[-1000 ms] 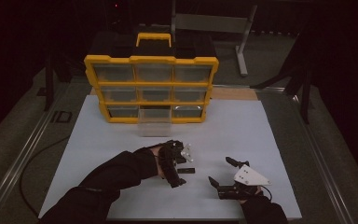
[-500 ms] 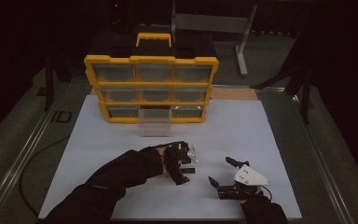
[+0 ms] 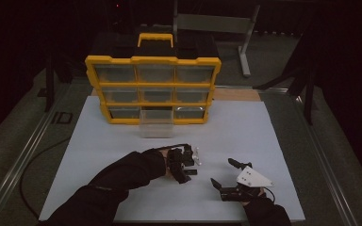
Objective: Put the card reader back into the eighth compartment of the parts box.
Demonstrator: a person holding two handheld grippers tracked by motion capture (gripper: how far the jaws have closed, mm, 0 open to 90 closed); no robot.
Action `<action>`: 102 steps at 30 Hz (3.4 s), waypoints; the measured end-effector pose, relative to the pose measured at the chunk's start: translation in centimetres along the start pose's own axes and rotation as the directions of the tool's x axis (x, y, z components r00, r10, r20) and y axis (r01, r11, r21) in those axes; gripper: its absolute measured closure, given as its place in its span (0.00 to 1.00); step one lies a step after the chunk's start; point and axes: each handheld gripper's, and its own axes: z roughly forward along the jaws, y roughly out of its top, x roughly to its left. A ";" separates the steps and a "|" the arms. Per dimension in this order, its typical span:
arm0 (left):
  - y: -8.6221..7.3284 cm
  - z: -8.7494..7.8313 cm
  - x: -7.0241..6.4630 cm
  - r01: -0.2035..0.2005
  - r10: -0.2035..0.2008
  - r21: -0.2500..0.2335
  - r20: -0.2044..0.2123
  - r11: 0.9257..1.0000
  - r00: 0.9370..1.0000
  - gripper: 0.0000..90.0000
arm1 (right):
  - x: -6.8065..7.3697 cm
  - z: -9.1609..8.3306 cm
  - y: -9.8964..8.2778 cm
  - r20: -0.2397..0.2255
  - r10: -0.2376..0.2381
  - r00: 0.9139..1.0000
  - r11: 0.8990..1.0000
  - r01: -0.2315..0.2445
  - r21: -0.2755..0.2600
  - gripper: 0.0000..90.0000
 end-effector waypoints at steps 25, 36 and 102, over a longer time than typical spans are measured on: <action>0.0 1.0 0.3 0.018 -0.019 0.036 0.024 0.999 1.000 0.75 | 0.0 0.0 0.0 -0.001 0.001 1.000 1.000 -0.001 0.001 0.10; 0.3 1.0 0.3 0.003 -0.005 0.054 0.033 0.999 0.999 0.83 | 0.0 0.0 0.0 -0.002 0.004 1.000 1.000 -0.004 0.003 0.10; -3.7 -7.1 2.6 0.014 -0.014 0.048 0.000 0.999 1.000 0.83 | 0.0 0.1 0.0 0.003 0.002 1.000 1.000 -0.002 0.007 0.10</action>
